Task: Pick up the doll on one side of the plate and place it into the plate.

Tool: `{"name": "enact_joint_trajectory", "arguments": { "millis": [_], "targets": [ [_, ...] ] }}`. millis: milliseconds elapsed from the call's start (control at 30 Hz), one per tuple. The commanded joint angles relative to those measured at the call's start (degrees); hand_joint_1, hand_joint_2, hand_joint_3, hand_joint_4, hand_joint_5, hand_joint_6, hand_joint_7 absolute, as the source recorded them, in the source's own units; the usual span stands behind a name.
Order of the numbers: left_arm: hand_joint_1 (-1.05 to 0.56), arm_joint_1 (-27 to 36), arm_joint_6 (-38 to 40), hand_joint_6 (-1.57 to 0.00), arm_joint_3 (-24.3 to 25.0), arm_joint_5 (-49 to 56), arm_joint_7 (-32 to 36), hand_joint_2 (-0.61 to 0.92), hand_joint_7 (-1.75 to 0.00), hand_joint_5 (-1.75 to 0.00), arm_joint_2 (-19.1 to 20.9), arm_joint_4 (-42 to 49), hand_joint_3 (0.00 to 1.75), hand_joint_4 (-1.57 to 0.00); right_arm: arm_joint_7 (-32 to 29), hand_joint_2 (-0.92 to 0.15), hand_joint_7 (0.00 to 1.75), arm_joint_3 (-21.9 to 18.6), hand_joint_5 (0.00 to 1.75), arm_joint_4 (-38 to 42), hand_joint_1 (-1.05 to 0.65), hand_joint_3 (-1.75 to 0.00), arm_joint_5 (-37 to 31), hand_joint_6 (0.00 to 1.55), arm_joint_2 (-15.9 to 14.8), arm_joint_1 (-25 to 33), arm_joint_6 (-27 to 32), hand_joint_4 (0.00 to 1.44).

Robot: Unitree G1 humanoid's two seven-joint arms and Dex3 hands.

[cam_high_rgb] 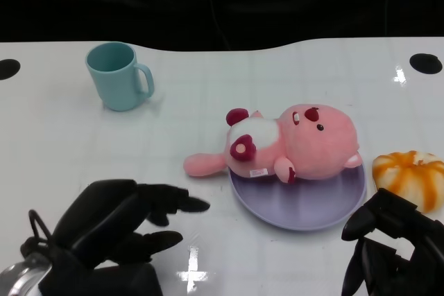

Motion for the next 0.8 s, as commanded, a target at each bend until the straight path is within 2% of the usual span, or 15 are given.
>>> {"name": "enact_joint_trajectory", "arguments": {
  "millis": [33,167,233,400,467,567,800],
  "targets": [
    [-0.04,2.29,2.71,-1.17,0.76,-0.85,-0.74,0.58,-0.25,-1.25,-0.66,-3.34,0.98,-0.87,0.04,-0.70,1.75,-0.98,1.75,-0.21,-0.05,-1.31,0.73,0.41,-0.57,-0.35,0.24,0.66],
    [-0.09,4.58,6.07,-0.93,0.24,-2.04,-2.49,0.52,-1.04,-1.65,-1.41,-5.86,1.18,-0.88,0.19,-0.70,1.75,-1.67,1.75,0.15,-0.05,-1.30,1.41,0.40,-0.68,-0.66,0.60,0.65],
    [-0.09,4.76,6.35,-0.90,0.08,-3.23,-2.90,0.47,-1.22,-1.73,-1.84,-4.84,1.28,-0.91,0.24,-0.70,1.75,-1.92,1.75,0.28,-0.05,-1.29,1.44,0.40,-0.83,-0.72,0.68,0.65],
    [-0.06,4.03,4.94,-0.90,1.06,-9.43,-4.34,0.39,-1.31,-1.68,-2.31,-0.19,1.40,-0.92,0.27,-0.70,1.75,-2.19,1.75,0.36,-0.05,-1.28,1.32,0.39,-1.02,-0.70,0.74,0.64],
    [-0.03,3.76,4.20,-0.85,2.11,-13.95,-5.29,0.36,-1.51,-1.71,-3.09,2.07,1.47,-0.91,0.31,-0.70,1.75,-2.22,1.75,0.52,-0.05,-1.27,1.22,0.39,-1.05,-0.69,0.55,0.64],
    [-0.05,3.28,5.96,-0.79,3.17,-20.21,-9.06,0.37,-1.66,-1.74,-3.19,3.94,1.50,-0.90,0.38,-0.70,1.75,-1.98,1.75,0.78,-0.04,-1.27,0.87,0.39,-1.11,-0.60,0.06,0.64],
    [-0.02,2.95,12.54,-0.80,3.49,-25.88,-13.69,0.36,-1.71,-1.75,-2.82,3.27,1.50,-0.89,0.15,-0.70,1.75,-0.88,1.75,0.67,-0.03,-1.25,-1.09,0.40,-1.29,-0.10,-0.95,0.64]
  ]
}}
